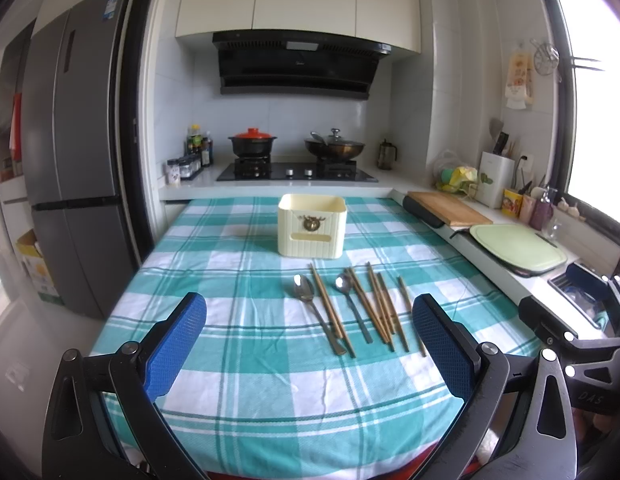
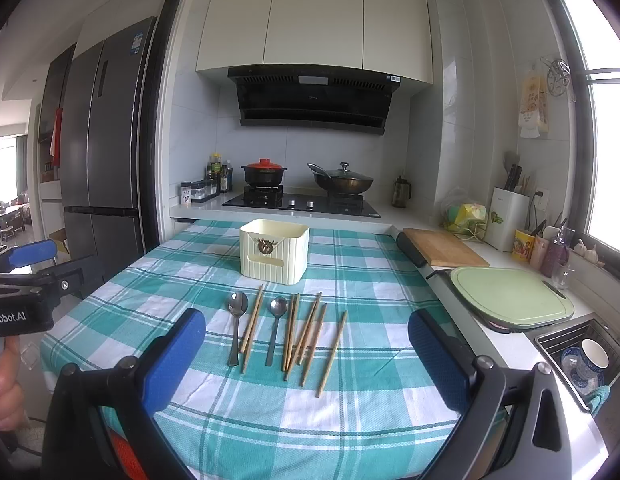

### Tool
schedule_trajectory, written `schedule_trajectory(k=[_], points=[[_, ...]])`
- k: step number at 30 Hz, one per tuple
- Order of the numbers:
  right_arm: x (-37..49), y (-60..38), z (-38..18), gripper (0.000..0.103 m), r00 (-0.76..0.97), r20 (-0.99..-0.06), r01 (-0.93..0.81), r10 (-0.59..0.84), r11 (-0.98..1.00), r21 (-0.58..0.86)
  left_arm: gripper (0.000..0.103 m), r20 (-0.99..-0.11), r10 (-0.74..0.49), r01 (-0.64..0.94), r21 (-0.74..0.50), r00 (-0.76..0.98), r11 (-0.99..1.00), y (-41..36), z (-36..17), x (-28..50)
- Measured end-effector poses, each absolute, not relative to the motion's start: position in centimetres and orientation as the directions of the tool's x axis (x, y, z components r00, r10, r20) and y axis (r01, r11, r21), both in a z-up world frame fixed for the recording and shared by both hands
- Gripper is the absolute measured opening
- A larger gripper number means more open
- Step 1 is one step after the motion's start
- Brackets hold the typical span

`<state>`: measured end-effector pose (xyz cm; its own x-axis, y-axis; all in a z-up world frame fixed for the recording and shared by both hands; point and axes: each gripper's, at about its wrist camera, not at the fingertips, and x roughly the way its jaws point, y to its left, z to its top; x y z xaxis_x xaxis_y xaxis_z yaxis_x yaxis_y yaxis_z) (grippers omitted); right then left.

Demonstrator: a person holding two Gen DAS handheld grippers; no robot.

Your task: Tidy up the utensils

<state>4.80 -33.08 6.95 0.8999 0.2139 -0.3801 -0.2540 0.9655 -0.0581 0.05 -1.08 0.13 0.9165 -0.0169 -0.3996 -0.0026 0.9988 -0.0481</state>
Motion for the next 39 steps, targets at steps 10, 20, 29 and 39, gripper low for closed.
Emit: schedule_trajectory(k=[10, 20, 29, 39], points=[[4.8, -33.0, 6.9, 0.103, 0.898, -0.384, -0.256, 0.215, 0.965, -0.059, 0.103, -0.4, -0.019, -0.001, -0.05, 0.916, 0.999, -1.1, 0.1, 0.0], [5.1, -32.9, 6.7, 0.103, 0.893, -0.393, -0.263, 0.218, 0.963, -0.063, 0.103, -0.407, -0.033, 0.013, -0.051, 0.913, 0.999, -1.7, 0.2, -0.1], [5.4, -32.8, 6.6, 0.103, 0.891, -0.399, -0.261, 0.216, 0.963, -0.063, 0.103, -0.412, -0.039, 0.016, -0.059, 0.91, 0.998, -1.2, 0.1, 0.5], [6.0, -32.8, 6.5, 0.103, 0.885, -0.416, -0.258, 0.208, 0.964, -0.066, 0.103, -0.402, -0.002, -0.022, -0.055, 0.916, 0.998, -0.3, -0.4, 1.4]])
